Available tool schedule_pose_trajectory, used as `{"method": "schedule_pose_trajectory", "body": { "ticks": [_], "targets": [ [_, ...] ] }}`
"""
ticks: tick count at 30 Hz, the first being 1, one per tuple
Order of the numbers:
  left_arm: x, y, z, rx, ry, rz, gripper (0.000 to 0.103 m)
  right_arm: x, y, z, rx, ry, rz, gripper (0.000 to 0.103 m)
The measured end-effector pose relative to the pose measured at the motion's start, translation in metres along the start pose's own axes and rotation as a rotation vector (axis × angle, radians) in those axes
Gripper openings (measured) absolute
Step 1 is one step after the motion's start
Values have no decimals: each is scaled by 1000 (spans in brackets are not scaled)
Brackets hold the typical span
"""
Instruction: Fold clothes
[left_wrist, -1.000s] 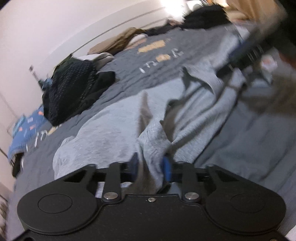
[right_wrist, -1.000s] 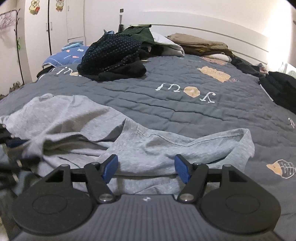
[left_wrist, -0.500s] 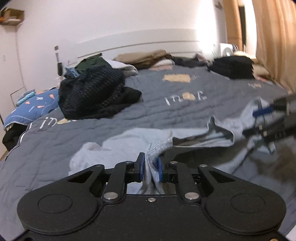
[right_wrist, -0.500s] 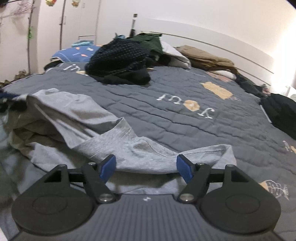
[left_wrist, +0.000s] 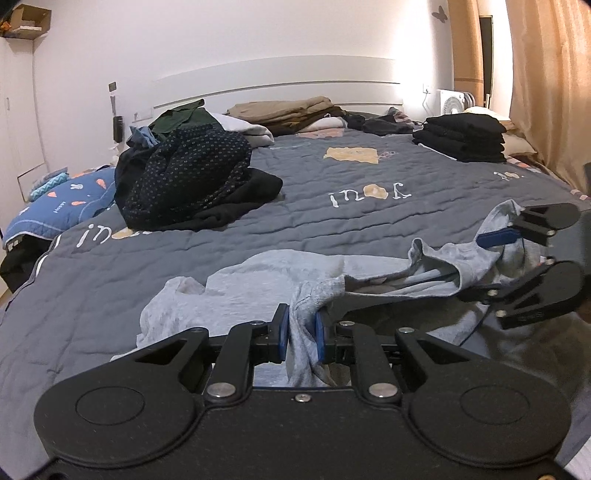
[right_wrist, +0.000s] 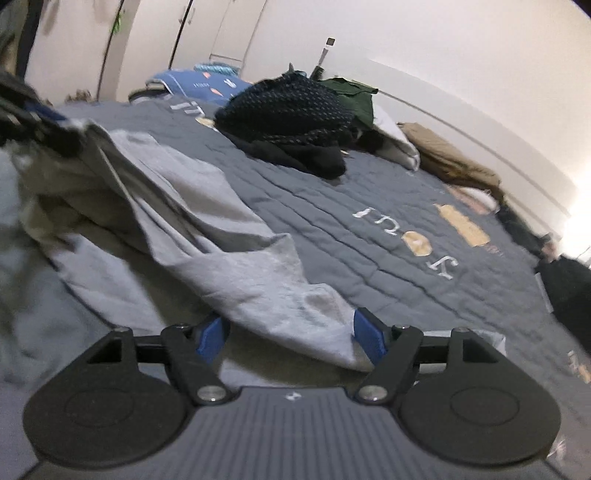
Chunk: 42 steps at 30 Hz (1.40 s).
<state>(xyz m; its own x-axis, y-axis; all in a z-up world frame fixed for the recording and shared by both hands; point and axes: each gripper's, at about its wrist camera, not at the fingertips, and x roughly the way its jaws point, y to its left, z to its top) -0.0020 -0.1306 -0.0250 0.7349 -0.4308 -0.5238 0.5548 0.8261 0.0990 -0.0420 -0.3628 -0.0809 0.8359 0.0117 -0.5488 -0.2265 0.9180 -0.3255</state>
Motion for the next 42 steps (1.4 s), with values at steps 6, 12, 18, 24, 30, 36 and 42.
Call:
{"method": "schedule_pose_trajectory", "body": {
  "ticks": [6,12,18,24,30,36,42],
  "targets": [
    [7,-5,-9,74,44,51,25,3,-22,3,136,-13,53,14],
    [17,-24,-19,187,77,59,58,2,-30,7,207,33,114,12],
    [29,-41,-29,293,119,80,59,5,-39,8,305,91,145,14],
    [33,-39,-30,285,127,96,59,2,-35,10,283,109,115,27],
    [31,-35,-26,275,116,112,56,-1,-33,10,226,135,66,54],
    [1,-16,-10,133,87,-105,58,-18,-47,12,226,124,152,55],
    [7,-23,13,108,29,-73,54,-26,-57,17,271,85,170,67]
  ]
}}
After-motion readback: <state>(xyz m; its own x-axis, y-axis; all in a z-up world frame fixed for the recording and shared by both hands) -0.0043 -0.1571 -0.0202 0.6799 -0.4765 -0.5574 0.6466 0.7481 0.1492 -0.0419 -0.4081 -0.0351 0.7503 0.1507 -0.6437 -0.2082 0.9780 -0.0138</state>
